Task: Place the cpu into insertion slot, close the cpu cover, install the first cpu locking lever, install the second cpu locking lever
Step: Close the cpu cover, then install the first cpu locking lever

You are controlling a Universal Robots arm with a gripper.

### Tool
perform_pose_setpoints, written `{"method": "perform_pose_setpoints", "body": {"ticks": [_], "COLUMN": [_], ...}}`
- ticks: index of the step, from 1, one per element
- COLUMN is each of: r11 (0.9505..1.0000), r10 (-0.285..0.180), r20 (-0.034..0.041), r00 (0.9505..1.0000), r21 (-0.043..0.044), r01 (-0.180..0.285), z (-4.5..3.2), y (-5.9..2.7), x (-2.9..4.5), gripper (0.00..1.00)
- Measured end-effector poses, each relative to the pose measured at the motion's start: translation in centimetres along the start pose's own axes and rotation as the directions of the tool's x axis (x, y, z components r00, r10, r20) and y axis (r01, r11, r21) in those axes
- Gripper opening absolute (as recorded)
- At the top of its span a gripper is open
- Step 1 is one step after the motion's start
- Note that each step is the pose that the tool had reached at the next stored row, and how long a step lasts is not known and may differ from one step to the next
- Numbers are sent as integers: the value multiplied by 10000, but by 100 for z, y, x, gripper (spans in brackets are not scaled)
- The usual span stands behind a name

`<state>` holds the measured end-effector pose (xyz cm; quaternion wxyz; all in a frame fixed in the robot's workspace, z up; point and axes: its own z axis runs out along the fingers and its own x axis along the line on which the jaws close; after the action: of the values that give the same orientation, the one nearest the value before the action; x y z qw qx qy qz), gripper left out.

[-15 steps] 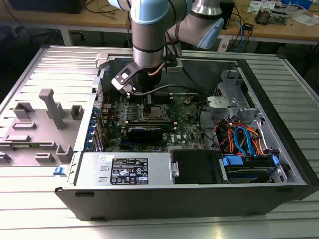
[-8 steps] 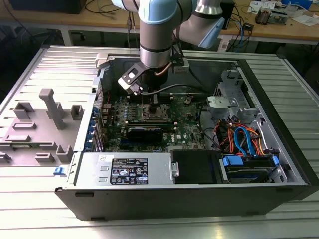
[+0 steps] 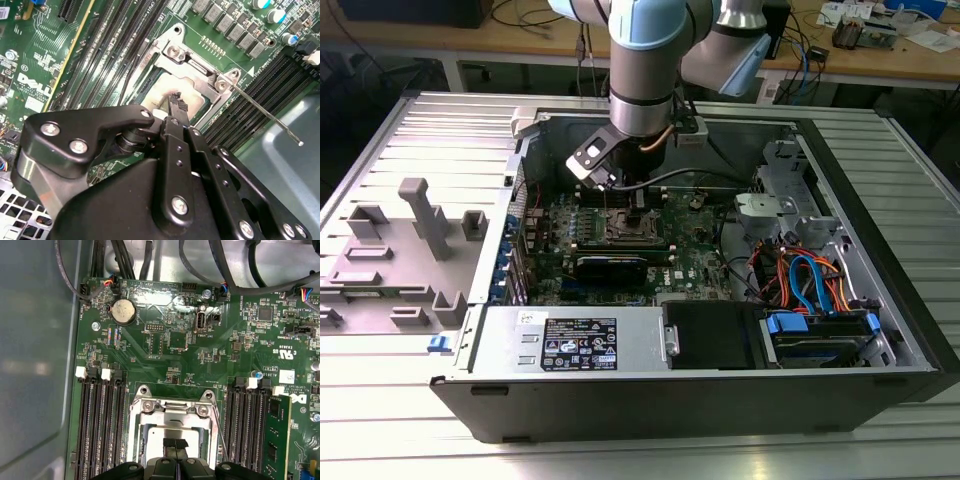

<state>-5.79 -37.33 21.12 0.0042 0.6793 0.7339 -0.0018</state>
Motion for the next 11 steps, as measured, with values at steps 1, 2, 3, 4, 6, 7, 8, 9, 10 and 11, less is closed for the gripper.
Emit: {"method": "perform_pose_setpoints", "body": {"ticks": [1,2,3,4,6,7,8,9,10,11], "r11": [10000,10000,10000,10000,10000,10000,10000,10000,10000,10000], "r10": [0,0,0,0,0,0,0,0,0,0], "r20": [0,0,-1,0,-1,0,0,-1,-2,-2], "r00": [10000,10000,10000,10000,10000,10000,10000,10000,10000,10000], "r21": [0,0,0,0,0,0,0,0,0,0], "r01": [0,0,0,0,0,0,0,0,0,0], "z": [0,0,0,0,0,0,0,0,-1,-7], "y": [0,1,2,2,3,4,4,4,5,5], "x": [0,0,0,0,0,0,0,0,0,0], "gripper": [11,11,11,11,11,11,11,11,11,11]}}
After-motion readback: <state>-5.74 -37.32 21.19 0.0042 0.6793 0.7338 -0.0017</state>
